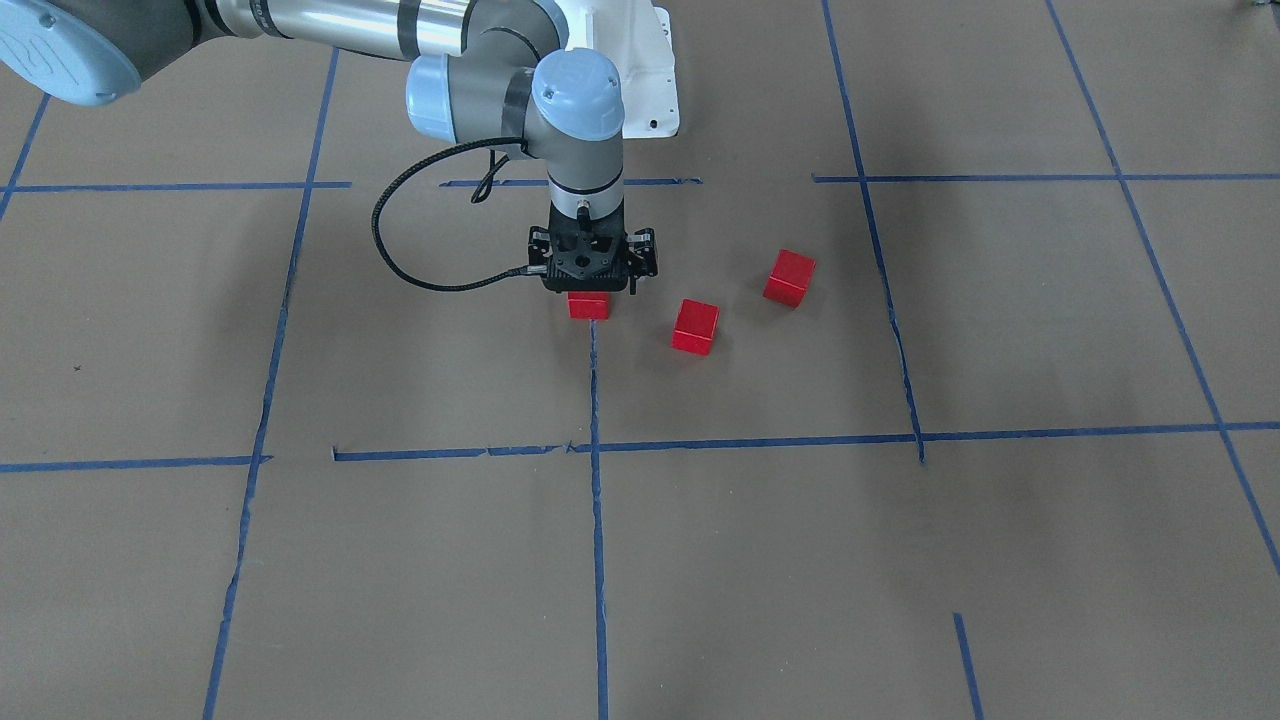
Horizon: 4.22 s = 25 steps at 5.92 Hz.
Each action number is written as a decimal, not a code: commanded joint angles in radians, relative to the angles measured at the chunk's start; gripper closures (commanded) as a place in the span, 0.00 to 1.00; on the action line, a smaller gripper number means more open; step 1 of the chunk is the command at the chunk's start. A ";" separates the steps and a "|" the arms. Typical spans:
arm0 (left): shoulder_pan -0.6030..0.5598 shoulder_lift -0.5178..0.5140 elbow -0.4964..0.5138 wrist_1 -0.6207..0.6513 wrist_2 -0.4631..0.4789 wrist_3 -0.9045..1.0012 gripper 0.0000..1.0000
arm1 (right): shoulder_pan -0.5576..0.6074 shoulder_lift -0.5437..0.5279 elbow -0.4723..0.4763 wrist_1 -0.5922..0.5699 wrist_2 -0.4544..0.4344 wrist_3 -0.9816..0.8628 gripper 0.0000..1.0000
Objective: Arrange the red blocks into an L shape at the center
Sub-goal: 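Lower the cube at the center and open the right gripper, then withdraw the right arm out of view while the left arm enters, then reach the left gripper to the farther red cube and grasp it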
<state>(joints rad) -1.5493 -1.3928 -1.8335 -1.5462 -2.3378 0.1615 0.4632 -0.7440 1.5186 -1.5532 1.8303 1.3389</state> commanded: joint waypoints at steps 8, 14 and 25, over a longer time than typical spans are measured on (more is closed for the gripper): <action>0.222 -0.156 -0.052 -0.227 -0.121 -0.215 0.00 | 0.789 -0.583 0.271 -0.258 0.415 -1.300 0.01; 0.775 -0.562 -0.047 -0.241 0.199 -0.789 0.00 | 1.230 -1.114 0.402 -0.249 0.445 -1.781 0.00; 0.996 -0.825 0.287 -0.218 0.385 -1.140 0.00 | 1.230 -1.114 0.399 -0.249 0.448 -1.782 0.00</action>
<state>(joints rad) -0.5548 -2.2120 -1.5623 -1.7637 -1.9529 -0.9828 1.6935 -1.8576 1.9189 -1.8024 2.2781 -0.4439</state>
